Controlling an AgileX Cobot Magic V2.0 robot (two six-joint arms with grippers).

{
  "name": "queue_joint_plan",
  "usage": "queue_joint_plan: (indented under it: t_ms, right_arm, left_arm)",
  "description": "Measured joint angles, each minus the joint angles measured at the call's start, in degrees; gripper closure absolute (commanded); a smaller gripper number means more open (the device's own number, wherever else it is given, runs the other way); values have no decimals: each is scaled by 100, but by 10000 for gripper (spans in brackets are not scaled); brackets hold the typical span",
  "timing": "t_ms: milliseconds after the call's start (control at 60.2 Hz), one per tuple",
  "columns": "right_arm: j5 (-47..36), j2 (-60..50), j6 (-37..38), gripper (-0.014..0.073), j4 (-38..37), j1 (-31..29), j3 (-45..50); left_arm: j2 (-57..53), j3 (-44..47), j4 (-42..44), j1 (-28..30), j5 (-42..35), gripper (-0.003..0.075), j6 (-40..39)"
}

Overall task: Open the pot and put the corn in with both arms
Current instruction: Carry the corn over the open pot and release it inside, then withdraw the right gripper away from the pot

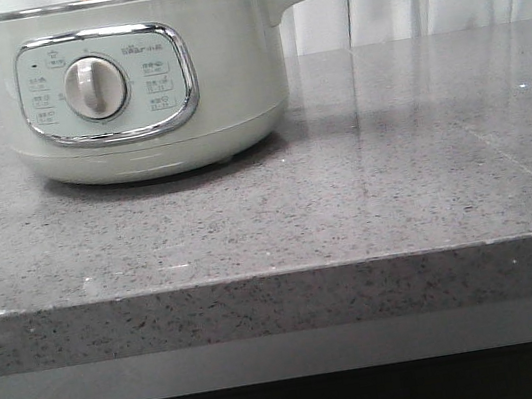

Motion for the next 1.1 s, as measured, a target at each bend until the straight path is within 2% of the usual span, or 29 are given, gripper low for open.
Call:
queue_joint_plan:
  t_ms: [50,133,449,731,898,1097]
  right_arm:
    - [0,0,0,69,-38,0,0]
    - [0,0,0,15,-63,0,0]
    - [433,-110,0,13,-76,0,-512]
    - [1332,-1126,302,13,-186,0,-585]
    - [1196,-1966,403,13,-186,0,214]
    - [320,-3184,417,13,-186,0,2210]
  left_arm:
    - [0,0,0,0,0,573,0]
    - [0,0,0,0,0,573,0]
    - [0,0,0,0,0,573,0]
    - [0,0,0,0,0,573,0]
    - [0,0,0,0,-10,573,0]
    - [0,0,0,0,-10,573,0]
